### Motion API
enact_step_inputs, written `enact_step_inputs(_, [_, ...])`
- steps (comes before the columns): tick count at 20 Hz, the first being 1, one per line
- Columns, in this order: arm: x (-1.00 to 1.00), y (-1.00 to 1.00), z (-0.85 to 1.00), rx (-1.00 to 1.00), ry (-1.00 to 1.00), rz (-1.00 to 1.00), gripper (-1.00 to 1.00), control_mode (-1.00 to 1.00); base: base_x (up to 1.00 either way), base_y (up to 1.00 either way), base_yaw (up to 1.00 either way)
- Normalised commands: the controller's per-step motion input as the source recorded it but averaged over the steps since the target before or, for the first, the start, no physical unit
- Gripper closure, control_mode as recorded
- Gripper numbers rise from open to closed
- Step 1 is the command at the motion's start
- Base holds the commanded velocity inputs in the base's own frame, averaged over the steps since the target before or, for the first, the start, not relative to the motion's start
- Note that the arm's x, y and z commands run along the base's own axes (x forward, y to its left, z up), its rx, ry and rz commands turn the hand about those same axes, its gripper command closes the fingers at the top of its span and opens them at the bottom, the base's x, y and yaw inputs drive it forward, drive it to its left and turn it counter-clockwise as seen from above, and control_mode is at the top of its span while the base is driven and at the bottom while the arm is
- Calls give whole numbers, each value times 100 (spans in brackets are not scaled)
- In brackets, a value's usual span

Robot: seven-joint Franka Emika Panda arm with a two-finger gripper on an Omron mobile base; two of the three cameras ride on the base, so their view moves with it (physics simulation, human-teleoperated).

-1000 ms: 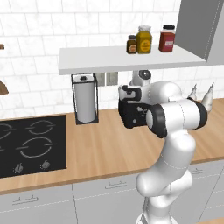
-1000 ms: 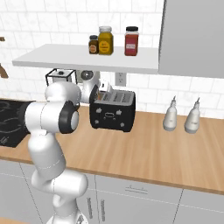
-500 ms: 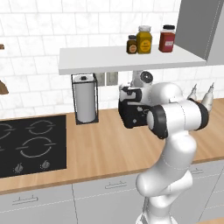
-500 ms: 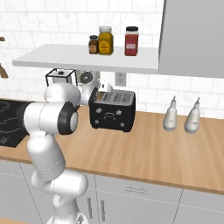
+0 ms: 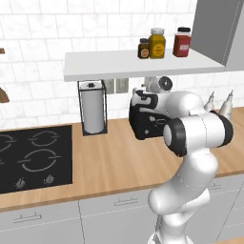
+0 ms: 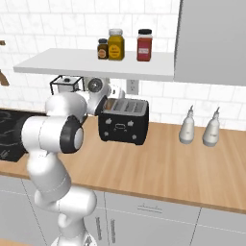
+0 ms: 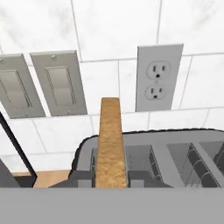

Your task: Start the toaster. Once the lever pops up, take the bread to the plate on the dining counter.

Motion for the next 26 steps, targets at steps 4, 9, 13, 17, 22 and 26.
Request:
enact_step_inputs(4, [-29,0,15,-2,-14,0,100,-100,0,0,0])
enact_step_inputs(9, [-34,0,44,-1,-24,0,100,-100,0,0,0])
enact_step_inputs(13, [-42,0,54,0,-20,0,100,-100,0,0,0])
enact_step_inputs(17, [-53,0,16,0,-2,0,100,-100,0,0,0])
enact_step_inputs(22, [-60,0,16,0,0,0,100,-100,0,0,0])
enact_step_inputs(26, [-79,-1,30,0,3,0,100,-100,0,0,0])
